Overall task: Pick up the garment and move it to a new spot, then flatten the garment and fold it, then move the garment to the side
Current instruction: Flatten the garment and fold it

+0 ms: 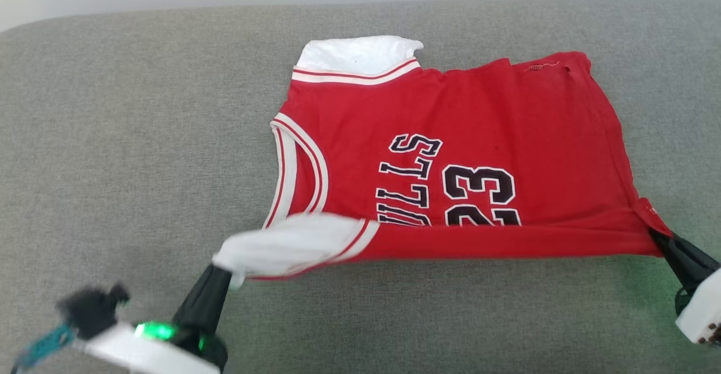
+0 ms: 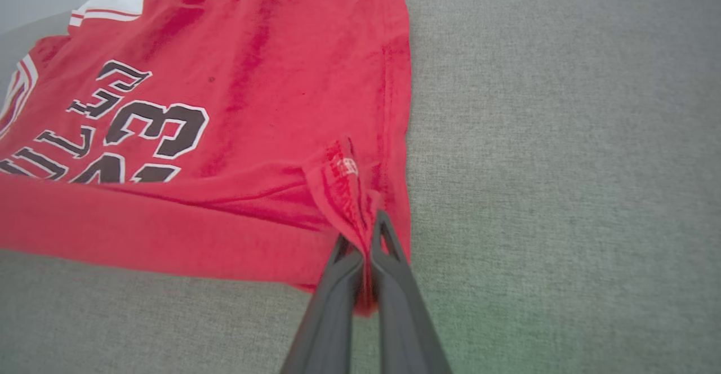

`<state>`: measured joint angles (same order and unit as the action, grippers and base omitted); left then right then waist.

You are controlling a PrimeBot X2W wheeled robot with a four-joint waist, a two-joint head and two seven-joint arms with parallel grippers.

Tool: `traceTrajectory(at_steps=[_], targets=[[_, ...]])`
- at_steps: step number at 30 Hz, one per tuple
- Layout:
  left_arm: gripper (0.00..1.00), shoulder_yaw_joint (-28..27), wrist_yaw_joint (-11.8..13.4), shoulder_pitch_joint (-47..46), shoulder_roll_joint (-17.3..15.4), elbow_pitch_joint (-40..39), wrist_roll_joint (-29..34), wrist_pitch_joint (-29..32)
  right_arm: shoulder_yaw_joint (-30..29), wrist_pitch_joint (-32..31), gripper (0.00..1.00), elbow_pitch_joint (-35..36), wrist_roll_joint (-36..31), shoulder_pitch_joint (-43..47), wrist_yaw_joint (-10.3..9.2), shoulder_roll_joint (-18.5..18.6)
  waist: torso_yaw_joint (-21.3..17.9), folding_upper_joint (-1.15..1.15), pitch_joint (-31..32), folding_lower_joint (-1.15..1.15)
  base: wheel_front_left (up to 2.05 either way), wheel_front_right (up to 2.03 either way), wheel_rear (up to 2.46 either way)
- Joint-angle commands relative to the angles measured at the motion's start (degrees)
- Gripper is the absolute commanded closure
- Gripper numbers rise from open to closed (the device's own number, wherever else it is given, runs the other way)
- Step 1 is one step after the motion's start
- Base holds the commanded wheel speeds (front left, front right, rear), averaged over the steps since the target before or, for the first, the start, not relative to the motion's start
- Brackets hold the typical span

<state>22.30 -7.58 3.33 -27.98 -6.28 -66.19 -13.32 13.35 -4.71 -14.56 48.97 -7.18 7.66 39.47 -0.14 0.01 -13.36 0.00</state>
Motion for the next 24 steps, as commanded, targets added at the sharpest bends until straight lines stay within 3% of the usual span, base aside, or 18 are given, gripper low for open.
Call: traceTrajectory(at_steps=[1,6,12,24], targets=[[1.00,0.3,0.2,-3.5,-0.1,1.6,0.4,0.8,-1.5,-1.3,1.00,0.4,-1.5,-0.6,-0.32,-0.9,-0.1,-0.01,-0.1,0.00,0.00,0.00,0.00],[1.00,3.3,0.2,-14.7,1.2,8.1,-2.7,3.7,-4.6,-4.8,1.00,-0.4,-4.5,-4.1,-0.31,-4.8,-0.8,-0.01,-1.3,0.00,0.00,0.00,0.00],[1.00,6.3,0.2,-24.9,2.3,19.3,-5.4,4.2,-4.7,-6.2,1.00,-6.0,-6.9,-10.9,-0.30,-9.0,-2.4,-0.01,-3.1,0.00,0.00,0.00,0.00],[1.00,14.8,0.2,-35.1,1.8,34.1,-5.3,2.6,-1.5,-0.6,1.00,-17.1,-6.5,-19.6,-0.30,-12.0,-3.3,-0.01,-5.4,0.00,0.00,0.00,0.00]])
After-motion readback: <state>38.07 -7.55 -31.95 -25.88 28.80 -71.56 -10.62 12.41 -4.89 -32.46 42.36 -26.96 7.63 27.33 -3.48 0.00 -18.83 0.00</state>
